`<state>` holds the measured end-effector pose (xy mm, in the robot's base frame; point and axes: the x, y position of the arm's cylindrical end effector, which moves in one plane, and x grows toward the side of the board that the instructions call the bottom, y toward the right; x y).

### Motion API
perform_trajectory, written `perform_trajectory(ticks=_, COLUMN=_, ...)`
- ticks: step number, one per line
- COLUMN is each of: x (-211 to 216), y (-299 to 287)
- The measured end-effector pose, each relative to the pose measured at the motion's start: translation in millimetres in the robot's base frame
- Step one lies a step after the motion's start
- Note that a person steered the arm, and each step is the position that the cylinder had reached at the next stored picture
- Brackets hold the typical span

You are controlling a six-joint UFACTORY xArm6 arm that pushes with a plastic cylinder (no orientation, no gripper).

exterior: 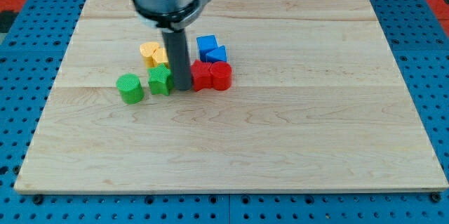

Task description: Move the blue blocks towards the top center of the board

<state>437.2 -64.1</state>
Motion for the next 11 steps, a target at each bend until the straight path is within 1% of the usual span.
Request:
perform_trajectory(ticks=1, x=-0.7, y=-19.8)
perform_trajectory(ticks=2, x=-15.4, y=-37.0)
perform_trajectory(ticks=3, x=8.7, y=-70.1)
perform_trajectory(ticks=4, x=7.9, y=-59.3)
perform_trajectory(ticks=5, x=-24.9, y=-45.1)
perform_trajectory(ticks=6, x=-35.3, y=-6.3)
perform_trajectory(ticks=7, x=-14.0, y=26.5)
perform_trajectory(ticks=8, x=-11.8, y=48.1)
perform_trajectory(ticks=9, x=-36.6, y=38.7)
perform_trajectory(ticks=10, x=-59.2, y=15.7)
perform_trajectory(ticks=11, x=-79.4, y=15.7)
